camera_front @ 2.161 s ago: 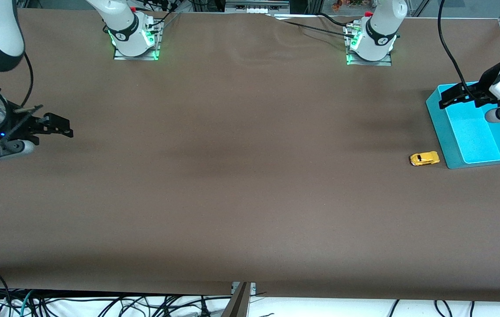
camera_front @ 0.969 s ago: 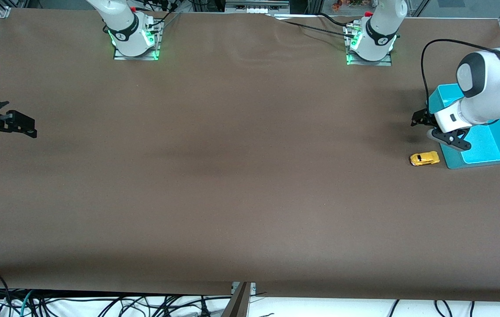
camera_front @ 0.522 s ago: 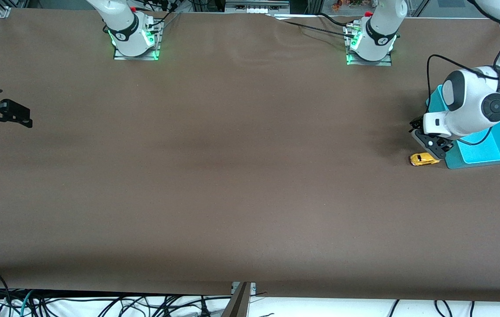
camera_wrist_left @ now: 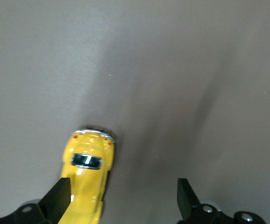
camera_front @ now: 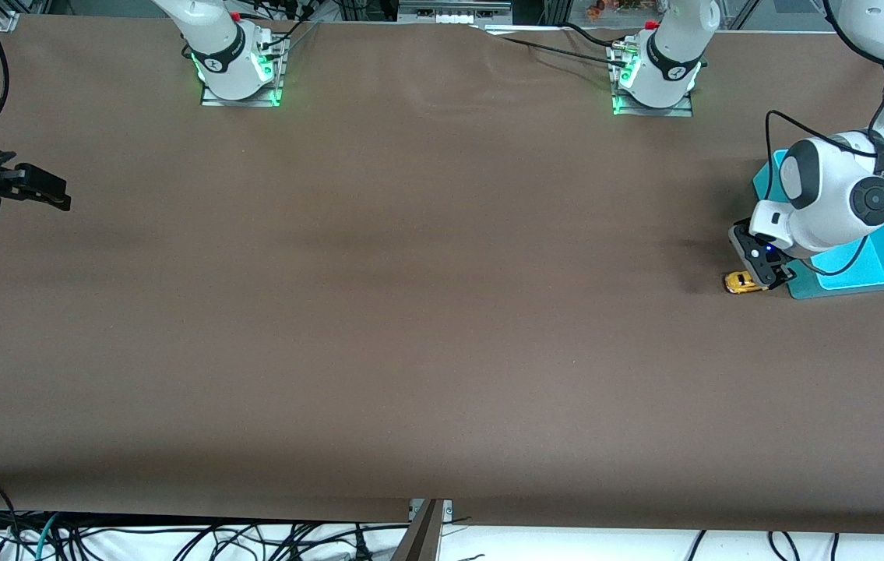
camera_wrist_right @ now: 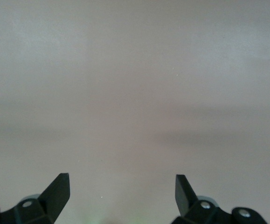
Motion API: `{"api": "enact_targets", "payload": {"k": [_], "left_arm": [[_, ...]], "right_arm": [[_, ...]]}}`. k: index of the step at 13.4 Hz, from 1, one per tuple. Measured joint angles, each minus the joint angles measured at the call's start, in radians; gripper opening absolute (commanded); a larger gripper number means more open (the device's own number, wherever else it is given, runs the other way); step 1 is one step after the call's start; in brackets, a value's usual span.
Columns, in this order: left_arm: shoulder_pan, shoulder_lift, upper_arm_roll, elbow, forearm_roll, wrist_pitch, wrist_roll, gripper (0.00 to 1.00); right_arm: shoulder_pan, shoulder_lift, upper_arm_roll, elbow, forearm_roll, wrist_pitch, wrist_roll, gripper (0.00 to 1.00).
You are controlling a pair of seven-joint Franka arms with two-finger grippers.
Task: Wind and store yellow beetle car
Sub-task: 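Lower the left gripper onto the yellow car and close it, then lift the car with the left gripper and carry it over the bin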
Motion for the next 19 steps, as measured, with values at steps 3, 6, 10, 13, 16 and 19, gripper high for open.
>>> {"api": "enact_targets", "payload": {"k": [3, 6, 10, 13, 16, 19], "left_arm": [[0.000, 0.010, 0.000, 0.013, 0.000, 0.021, 0.030, 1.00], [0.004, 0.056, 0.001, 0.036, 0.000, 0.056, 0.083, 1.00], [0.022, 0.110, 0.003, 0.068, 0.000, 0.059, 0.111, 0.99], [0.033, 0.115, 0.003, 0.069, 0.000, 0.060, 0.113, 0.37], [0.038, 0.115, 0.003, 0.072, 0.000, 0.061, 0.114, 0.00], [0.038, 0.104, 0.003, 0.085, 0.000, 0.062, 0.114, 0.00]], "right_arm": [[-0.001, 0.002, -0.001, 0.001, 0.000, 0.002, 0.001, 1.00], [-0.001, 0.004, -0.001, 0.001, 0.000, 0.003, 0.001, 1.00], [-0.002, 0.008, -0.001, 0.001, 0.000, 0.007, 0.001, 1.00], [-0.002, 0.008, -0.001, 0.001, 0.000, 0.009, 0.001, 1.00], [-0.001, 0.008, 0.000, 0.001, 0.001, 0.010, 0.001, 1.00], [-0.001, 0.008, 0.000, 0.001, 0.001, 0.010, 0.001, 1.00]]}}
